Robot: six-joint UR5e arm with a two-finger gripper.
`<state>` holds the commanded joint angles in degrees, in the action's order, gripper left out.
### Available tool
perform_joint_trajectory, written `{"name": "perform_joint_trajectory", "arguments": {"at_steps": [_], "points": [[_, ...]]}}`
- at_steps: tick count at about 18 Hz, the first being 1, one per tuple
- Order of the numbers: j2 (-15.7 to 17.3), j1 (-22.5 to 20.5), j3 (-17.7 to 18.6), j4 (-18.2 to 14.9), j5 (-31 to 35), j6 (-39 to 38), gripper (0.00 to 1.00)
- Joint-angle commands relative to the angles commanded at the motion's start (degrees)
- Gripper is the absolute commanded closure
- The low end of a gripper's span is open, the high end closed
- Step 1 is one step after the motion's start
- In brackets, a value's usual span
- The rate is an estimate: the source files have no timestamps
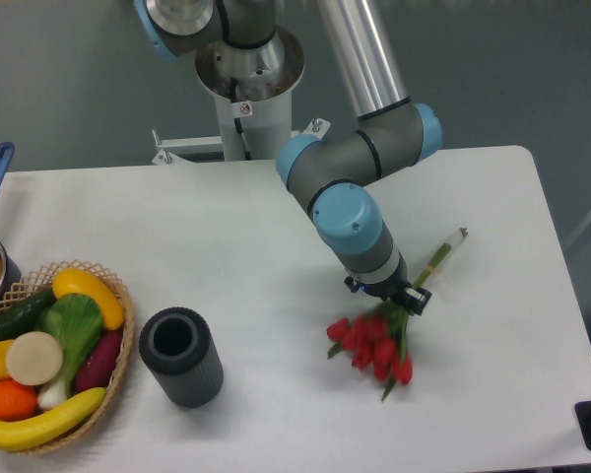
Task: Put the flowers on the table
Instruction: 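Open the gripper to release the tulip stems, then raise the open gripper up away from the tulips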
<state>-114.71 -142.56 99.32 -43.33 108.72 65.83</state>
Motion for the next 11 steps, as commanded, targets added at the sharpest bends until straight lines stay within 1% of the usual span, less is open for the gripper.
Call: {"name": "perform_joint_trajectory", "arguments": {"at_steps": [2,3,5,6,7,9,10,11], "points": [[2.46,0.00,0.79,-0.62,-1.23,-0.09,0.00],[4.74,-0.35,1.66,-0.62,-3.58,-0.18,0.00],[8.17,-0.96,1.15,-0.88,-5.88,-0.53,0.00],[9.58,-1.49,0.97,-2.27,-6.15,-0.53,0.00],[10.55,-1.67,0.62,-3.85,-6.85,-0.44,0.00],[11.43,-1.84,-0.08,-4.83,-8.69,-0.44,0.00],[12.48,-2.80,-0.17,-5.27,-10.18,-0.35,0.00],[13.36,-4.03,-0.35,-6.75,-12.37,0.08,0.00]]}}
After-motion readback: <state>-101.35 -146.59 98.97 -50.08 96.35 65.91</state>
